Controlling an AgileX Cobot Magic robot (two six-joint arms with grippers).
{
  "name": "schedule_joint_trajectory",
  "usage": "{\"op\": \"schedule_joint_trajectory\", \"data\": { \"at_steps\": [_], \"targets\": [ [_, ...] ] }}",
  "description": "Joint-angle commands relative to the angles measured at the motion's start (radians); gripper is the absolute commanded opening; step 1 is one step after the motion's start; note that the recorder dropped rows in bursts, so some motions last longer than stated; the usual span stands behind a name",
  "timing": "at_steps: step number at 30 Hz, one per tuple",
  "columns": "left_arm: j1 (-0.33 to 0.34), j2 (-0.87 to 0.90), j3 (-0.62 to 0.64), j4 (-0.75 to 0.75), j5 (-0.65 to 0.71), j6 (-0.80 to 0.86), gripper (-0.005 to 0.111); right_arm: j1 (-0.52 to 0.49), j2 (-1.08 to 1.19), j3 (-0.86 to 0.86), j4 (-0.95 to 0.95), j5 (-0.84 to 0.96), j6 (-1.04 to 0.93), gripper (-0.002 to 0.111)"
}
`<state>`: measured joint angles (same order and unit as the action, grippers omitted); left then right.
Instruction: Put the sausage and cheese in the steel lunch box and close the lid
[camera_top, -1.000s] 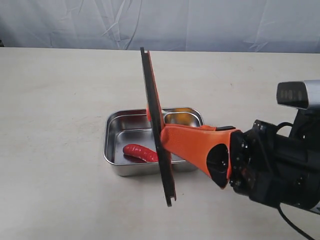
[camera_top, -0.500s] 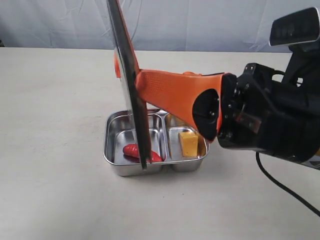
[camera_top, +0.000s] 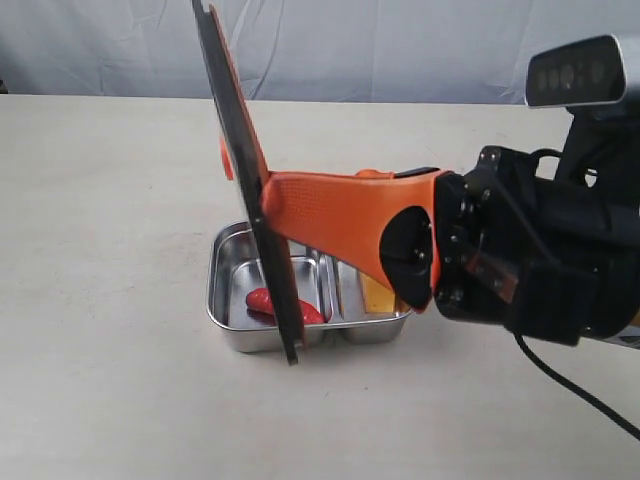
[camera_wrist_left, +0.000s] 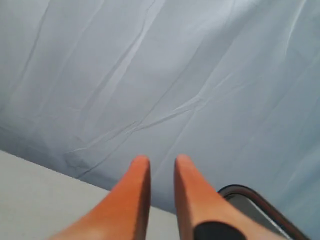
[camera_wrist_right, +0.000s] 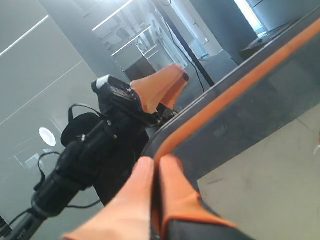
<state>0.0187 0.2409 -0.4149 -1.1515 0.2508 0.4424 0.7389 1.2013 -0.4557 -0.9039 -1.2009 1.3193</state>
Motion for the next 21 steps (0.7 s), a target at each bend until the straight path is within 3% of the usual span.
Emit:
{"op": "schedule_joint_trajectory", "data": {
  "at_steps": [1, 4, 7, 9, 11, 12, 15, 16, 21],
  "targets": [
    [0.000, 0.182, -0.154, 0.226, 0.109, 0.083, 0.013, -0.004, -0.001, -0.008, -0.012, -0.020, -0.004, -0.001],
    [-0.004, 0.347, -0.224, 0.377, 0.111, 0.004, 0.013, -0.004, -0.001, -0.008, -0.012, -0.020, -0.004, -0.001],
    [-0.028, 0.551, -0.263, 0.364, 0.169, -0.152, 0.013, -0.004, -0.001, -0.008, -0.013, -0.020, 0.002, -0.001],
    [-0.030, 0.694, -0.263, 0.251, 0.259, -0.140, 0.013, -0.004, -0.001, -0.008, -0.017, -0.020, 0.021, -0.001],
    [-0.030, 0.808, -0.263, 0.061, 0.323, 0.020, 0.013, -0.004, -0.011, -0.008, -0.026, -0.020, 0.032, -0.001],
    [-0.028, 0.861, -0.263, -0.126, 0.388, 0.147, 0.011, -0.004, -0.025, -0.008, -0.026, -0.020, 0.042, -0.001],
    [-0.014, 0.914, -0.248, -0.432, 0.524, 0.301, 0.003, -0.004, -0.053, -0.008, -0.026, -0.020, 0.042, -0.001],
    [0.003, 0.941, -0.218, -0.593, 0.647, 0.400, 0.000, -0.004, -0.074, -0.008, -0.026, -0.020, 0.043, -0.001],
    [0.112, 1.060, -0.112, -0.593, 0.949, 0.502, 0.000, -0.004, -0.147, -0.008, -0.028, -0.020, 0.071, -0.001]
  ]
}}
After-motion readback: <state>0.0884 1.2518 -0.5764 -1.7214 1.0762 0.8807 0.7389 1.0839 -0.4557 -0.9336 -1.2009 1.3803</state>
